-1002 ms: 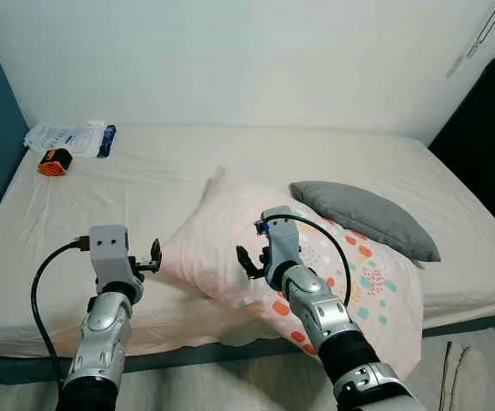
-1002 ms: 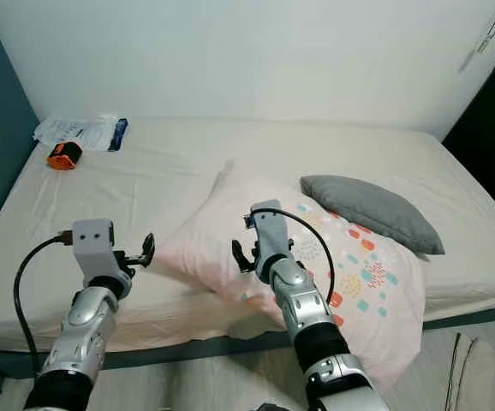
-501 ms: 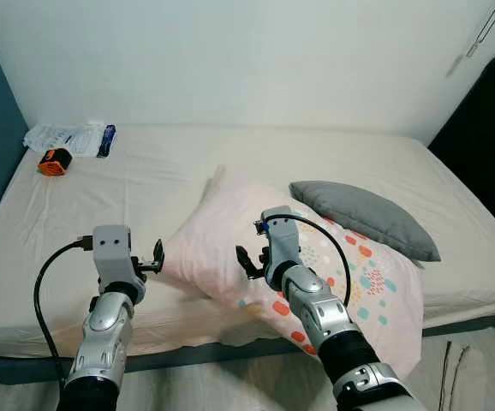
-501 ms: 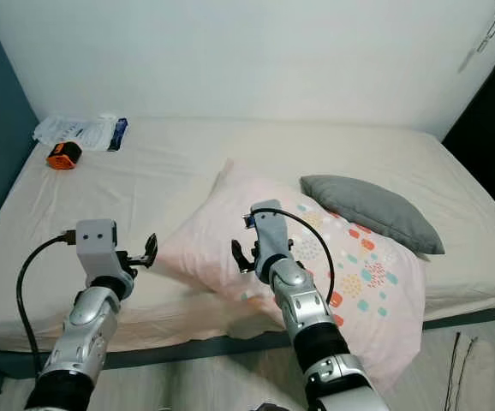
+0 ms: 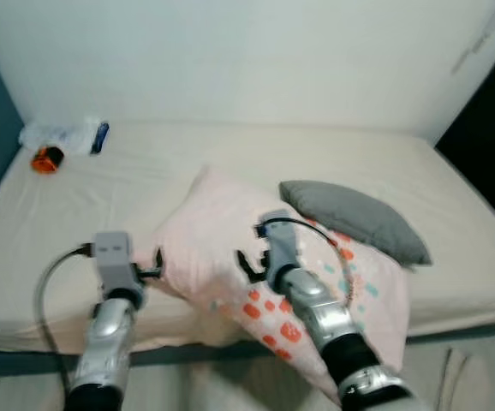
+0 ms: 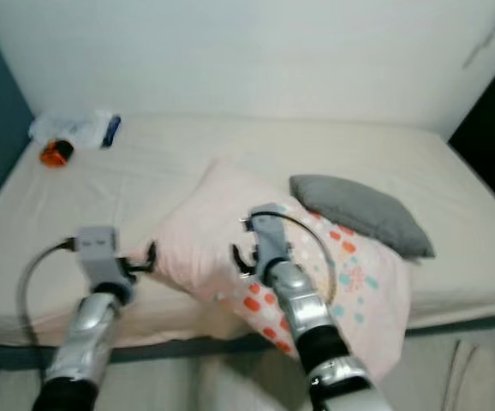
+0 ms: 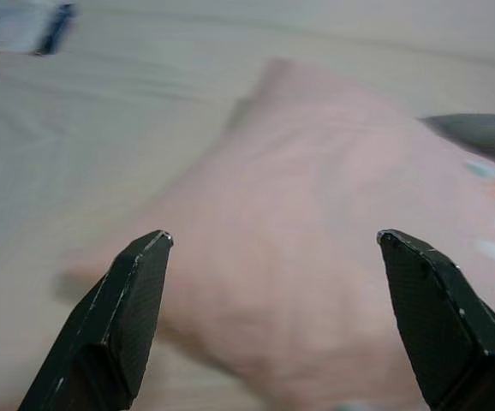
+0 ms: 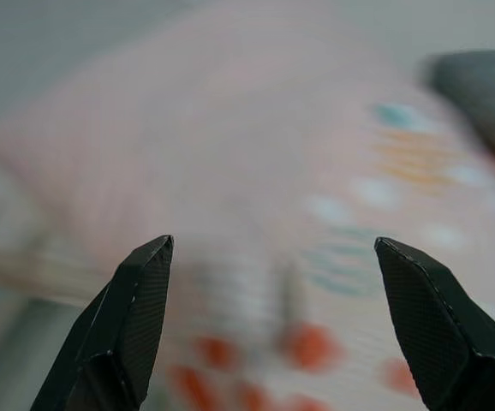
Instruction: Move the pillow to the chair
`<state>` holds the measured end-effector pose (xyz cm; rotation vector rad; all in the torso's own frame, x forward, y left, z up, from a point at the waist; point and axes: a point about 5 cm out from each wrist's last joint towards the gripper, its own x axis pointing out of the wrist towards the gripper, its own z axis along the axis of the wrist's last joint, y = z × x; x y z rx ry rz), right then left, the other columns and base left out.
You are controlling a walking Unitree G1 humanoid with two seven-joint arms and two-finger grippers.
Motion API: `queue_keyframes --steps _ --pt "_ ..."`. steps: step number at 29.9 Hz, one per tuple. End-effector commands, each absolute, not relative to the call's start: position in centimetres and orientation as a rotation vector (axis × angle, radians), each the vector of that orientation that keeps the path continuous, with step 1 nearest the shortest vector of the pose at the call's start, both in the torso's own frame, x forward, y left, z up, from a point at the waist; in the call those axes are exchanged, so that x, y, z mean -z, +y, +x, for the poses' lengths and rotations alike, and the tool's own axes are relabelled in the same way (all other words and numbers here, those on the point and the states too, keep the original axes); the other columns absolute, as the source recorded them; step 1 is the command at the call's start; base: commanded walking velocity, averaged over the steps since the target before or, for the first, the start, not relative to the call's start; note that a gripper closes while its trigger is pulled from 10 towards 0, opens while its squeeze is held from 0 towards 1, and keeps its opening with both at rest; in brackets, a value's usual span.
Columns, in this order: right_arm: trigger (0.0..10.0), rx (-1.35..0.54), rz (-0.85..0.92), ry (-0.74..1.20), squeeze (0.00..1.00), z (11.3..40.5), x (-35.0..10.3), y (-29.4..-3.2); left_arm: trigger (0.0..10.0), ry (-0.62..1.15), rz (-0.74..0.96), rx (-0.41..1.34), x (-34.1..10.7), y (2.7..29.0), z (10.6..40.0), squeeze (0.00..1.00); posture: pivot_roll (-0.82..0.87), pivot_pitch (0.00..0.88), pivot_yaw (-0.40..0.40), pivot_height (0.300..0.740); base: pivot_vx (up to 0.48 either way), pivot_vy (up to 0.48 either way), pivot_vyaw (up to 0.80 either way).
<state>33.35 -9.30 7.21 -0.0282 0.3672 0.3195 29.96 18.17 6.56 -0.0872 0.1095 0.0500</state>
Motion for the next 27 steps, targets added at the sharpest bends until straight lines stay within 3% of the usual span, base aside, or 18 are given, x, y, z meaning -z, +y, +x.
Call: queue_keyframes --steps 1,4,12,27 --pt "10.0 -0.327 -0.006 0.38 0.0 33.21 -7.04 -8.85 10.0 0.159 -0.088 -0.067 -5.78 18.68 29.66 0.0 0.04 0.07 -0.106 0.712 0.0 0.0 0.0" --pt "10.0 -0.327 -0.006 0.38 0.0 33.21 -7.04 -8.86 10.0 0.176 -0.081 -0.068 -5.61 18.72 29.68 0.0 0.04 0.07 -0.106 0.712 0.0 0.0 0.0" --pt "10.0 -0.325 -0.002 0.378 0.0 33.29 -7.12 -8.83 10.0 0.2 -0.076 -0.07 -5.37 18.76 29.79 0.0 0.04 0.078 -0.103 0.712 0.0 0.473 0.0" --pt "10.0 -0.32 0.002 0.376 0.0 33.41 -7.24 -8.87 10.0 0.193 -0.084 -0.077 -5.61 18.83 29.92 0.0 0.04 0.087 -0.101 0.712 0.0 0.0 0.0"
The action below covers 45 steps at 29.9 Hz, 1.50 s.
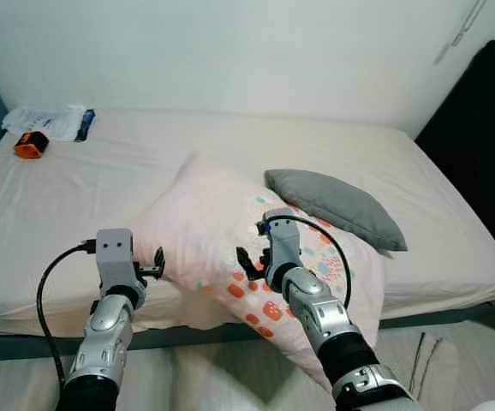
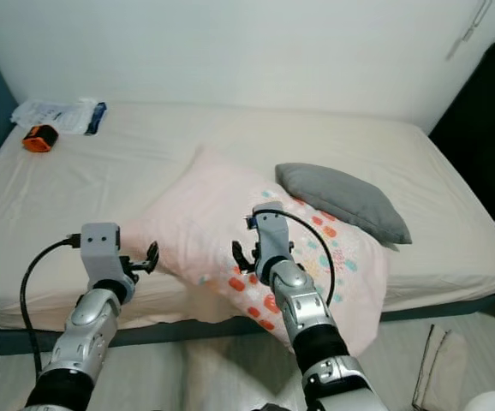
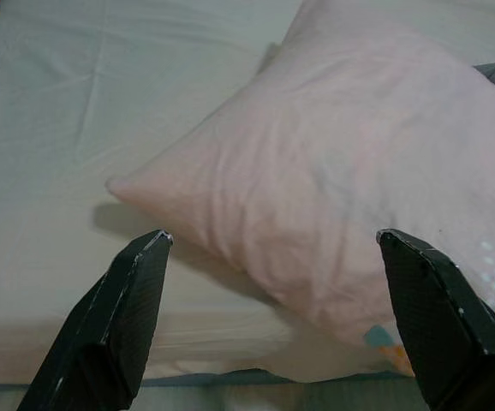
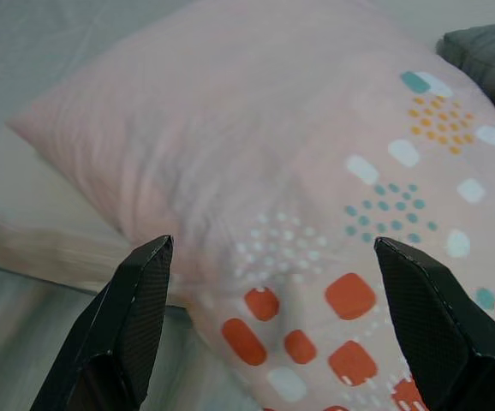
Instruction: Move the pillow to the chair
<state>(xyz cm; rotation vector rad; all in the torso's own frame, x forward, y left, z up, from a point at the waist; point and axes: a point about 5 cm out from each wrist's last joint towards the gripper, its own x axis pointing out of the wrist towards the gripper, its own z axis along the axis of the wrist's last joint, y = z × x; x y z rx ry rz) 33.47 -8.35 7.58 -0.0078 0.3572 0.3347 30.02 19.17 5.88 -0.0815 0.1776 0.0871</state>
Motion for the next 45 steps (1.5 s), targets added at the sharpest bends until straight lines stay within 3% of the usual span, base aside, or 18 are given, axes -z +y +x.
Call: queue_keyframes --steps 1,10,15,23,28,42,45 --pt "10.0 -0.32 0.002 0.376 0.0 33.4 -7.2 -8.9 10.0 0.193 -0.084 -0.077 -5.6 18.8 29.9 0.0 0.04 0.087 -0.101 0.712 0.0 0.0 0.0" --pt "10.0 -0.246 0.149 0.339 0.0 34.2 -8.1 -10.3 10.0 0.179 -0.072 -0.085 -6.1 19.0 30.1 0.0 0.05 0.107 -0.096 0.712 0.0 0.0 0.0" --pt "10.0 -0.21 0.07 0.311 0.0 34.2 -8.1 -11.7 10.0 0.187 -0.015 -0.057 -6.5 19.1 30.1 0.0 0.04 0.132 -0.069 0.712 0.0 0.0 0.0" --pt "10.0 -0.219 0.068 0.304 0.0 33.6 -7.8 -12.1 10.0 0.213 -0.016 -0.077 -6.8 19.4 31.2 0.0 0.01 0.127 -0.065 0.692 0.0 0.0 0.0" --pt "10.0 -0.2 0.093 0.303 0.0 33.1 -7.4 -13.8 10.0 0.215 -0.032 -0.065 -6.8 18.8 31.5 0.0 -0.01 0.139 -0.061 0.677 0.0 0.0 0.0" --pt "10.0 -0.18 0.005 0.254 0.0 31.0 -6.0 -16.6 10.0 0.292 -0.068 -0.004 -4.9 16.2 29.4 0.0 -0.08 0.116 -0.027 0.667 0.0 0.0 0.0" --pt "10.0 -0.124 0.103 0.27 0.0 30.7 -5.4 -16.8 10.0 0.324 -0.097 -0.049 -4.2 16.7 28.8 0.0 -0.07 0.082 -0.04 0.662 0.0 0.0 0.0"
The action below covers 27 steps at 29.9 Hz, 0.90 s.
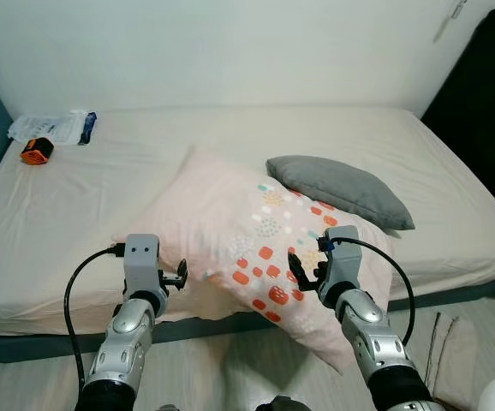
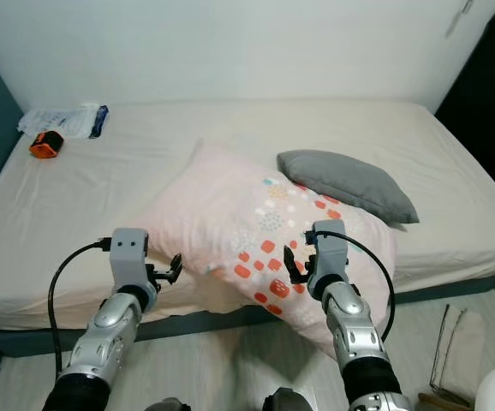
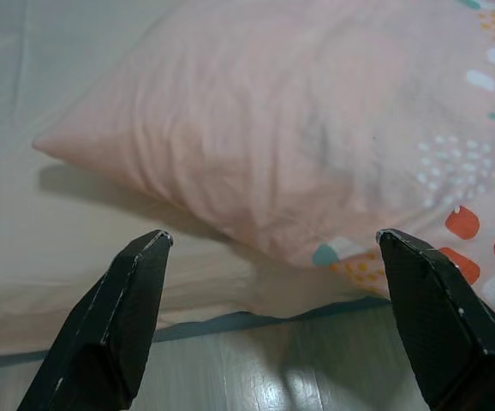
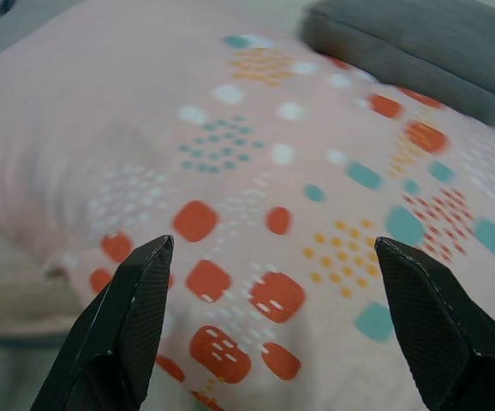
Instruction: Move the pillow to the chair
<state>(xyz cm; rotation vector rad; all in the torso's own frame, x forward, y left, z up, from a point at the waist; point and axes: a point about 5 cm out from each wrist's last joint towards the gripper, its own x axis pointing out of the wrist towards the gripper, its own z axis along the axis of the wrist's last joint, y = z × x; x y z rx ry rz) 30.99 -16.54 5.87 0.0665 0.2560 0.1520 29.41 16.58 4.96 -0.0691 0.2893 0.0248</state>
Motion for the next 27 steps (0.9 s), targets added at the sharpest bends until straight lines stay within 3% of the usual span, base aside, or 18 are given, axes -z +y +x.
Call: queue_keyframes --steps 1,8,27 --pt "10.0 -0.124 0.103 0.27 0.0 30.7 -5.4 -16.8 10.0 0.324 -0.097 -0.049 -4.2 16.7 28.8 0.0 -0.07 0.082 -0.04 0.662 0.0 0.0 0.0" --pt "10.0 -0.145 0.086 0.253 0.0 31.2 -5.7 -16.1 10.0 0.333 -0.08 -0.08 -4.4 17.7 28.8 0.0 -0.03 0.059 -0.056 0.647 0.0 0.0 0.0" --pt "10.0 -0.15 0.156 0.23 0.0 31.1 -5.7 -14.5 10.0 0.377 -0.04 -0.052 -4.8 18.1 28.9 0.0 -0.01 0.101 -0.018 0.642 0.0 0.0 0.0"
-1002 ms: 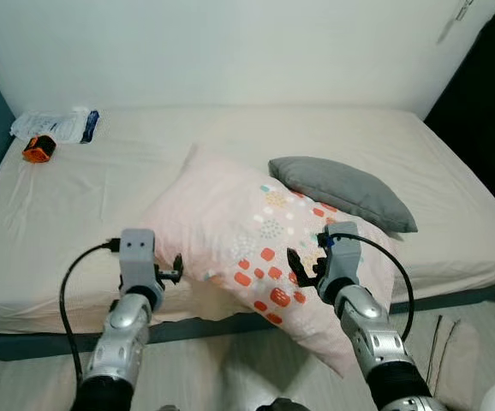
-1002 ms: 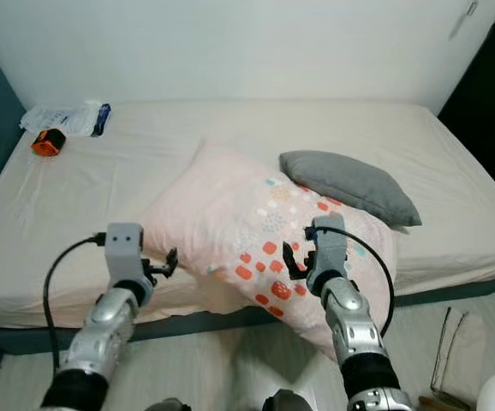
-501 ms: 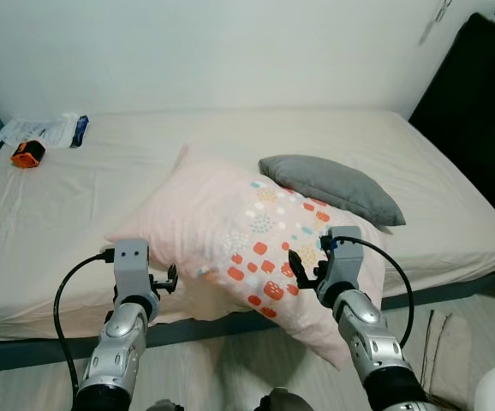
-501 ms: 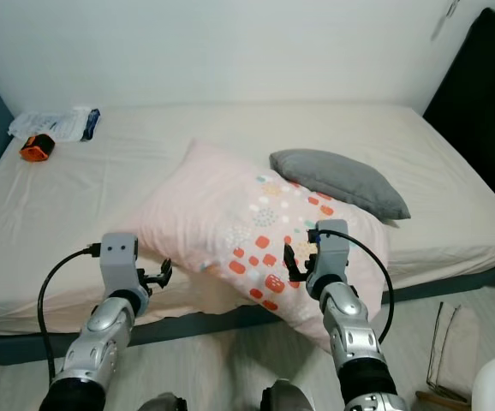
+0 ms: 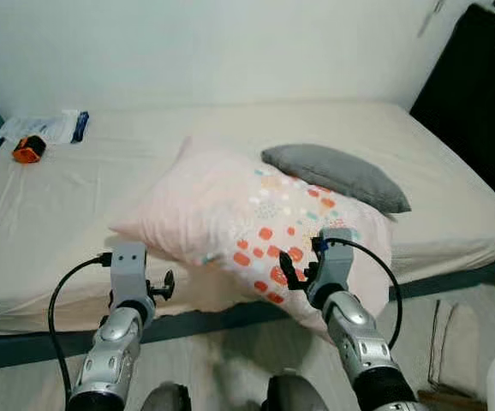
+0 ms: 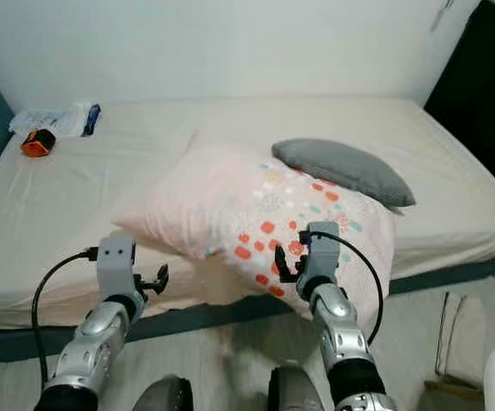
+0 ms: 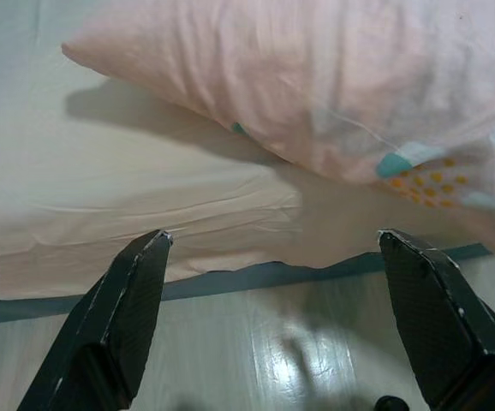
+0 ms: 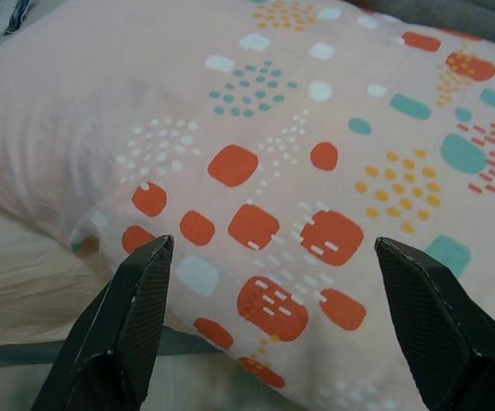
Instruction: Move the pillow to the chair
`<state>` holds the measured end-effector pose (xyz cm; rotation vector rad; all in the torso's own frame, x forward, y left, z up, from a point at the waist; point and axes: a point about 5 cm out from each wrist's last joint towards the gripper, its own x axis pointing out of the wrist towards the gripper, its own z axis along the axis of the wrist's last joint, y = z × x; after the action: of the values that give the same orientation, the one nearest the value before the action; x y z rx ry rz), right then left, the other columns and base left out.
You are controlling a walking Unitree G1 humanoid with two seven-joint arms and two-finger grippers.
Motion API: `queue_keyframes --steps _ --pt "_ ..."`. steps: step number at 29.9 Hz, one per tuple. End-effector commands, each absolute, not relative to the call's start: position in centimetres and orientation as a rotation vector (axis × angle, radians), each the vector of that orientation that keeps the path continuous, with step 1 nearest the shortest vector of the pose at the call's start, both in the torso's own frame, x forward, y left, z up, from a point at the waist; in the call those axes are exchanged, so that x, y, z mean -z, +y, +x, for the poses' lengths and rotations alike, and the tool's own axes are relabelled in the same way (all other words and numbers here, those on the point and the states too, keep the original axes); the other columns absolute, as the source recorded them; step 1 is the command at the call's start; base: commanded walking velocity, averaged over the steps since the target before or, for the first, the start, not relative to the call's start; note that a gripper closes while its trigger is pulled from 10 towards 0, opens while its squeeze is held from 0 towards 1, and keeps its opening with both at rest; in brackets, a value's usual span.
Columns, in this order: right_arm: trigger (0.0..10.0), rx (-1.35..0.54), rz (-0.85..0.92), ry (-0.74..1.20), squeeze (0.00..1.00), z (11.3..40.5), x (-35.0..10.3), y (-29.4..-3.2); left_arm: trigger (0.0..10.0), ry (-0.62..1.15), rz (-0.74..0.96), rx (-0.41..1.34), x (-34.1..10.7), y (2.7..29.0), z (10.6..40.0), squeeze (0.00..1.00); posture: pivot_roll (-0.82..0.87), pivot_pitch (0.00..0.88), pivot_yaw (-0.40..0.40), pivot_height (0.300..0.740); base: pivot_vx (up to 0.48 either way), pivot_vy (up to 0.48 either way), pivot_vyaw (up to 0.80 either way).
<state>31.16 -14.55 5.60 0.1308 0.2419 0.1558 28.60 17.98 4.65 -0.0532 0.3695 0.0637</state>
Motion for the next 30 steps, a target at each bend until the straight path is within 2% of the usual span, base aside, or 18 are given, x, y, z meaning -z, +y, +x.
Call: queue_keyframes --steps 1,8,19,26,30 --pt "10.0 -0.144 0.16 0.237 0.0 31.0 -5.6 -14.6 10.0 0.379 -0.041 -0.048 -4.9 18.1 29.1 0.0 -0.01 0.099 -0.014 0.637 0.0 0.0 0.0" --pt "10.0 -0.122 0.091 0.242 0.0 31.1 -5.6 -15.3 10.0 0.396 -0.057 -0.027 -5.0 17.6 29.4 0.0 -0.02 0.102 -0.003 0.627 0.0 0.0 0.0" --pt "10.0 -0.109 0.093 0.239 0.0 31.5 -5.9 -15.6 10.0 0.411 -0.073 0.001 -5.2 16.9 29.8 0.0 -0.02 0.099 -0.017 0.627 0.0 0.0 0.0" --pt "10.0 -0.108 0.199 0.248 0.0 31.7 -5.8 -15.8 10.0 0.436 -0.088 0.019 -5.3 17.2 29.9 0.0 0.01 0.109 -0.015 0.617 0.0 0.0 0.0" --pt "10.0 -0.124 0.183 0.24 0.0 31.8 -6.0 -15.6 10.0 0.436 -0.098 0.009 -5.5 17.5 30.0 0.0 0.01 0.112 -0.009 0.607 0.0 0.0 0.0"
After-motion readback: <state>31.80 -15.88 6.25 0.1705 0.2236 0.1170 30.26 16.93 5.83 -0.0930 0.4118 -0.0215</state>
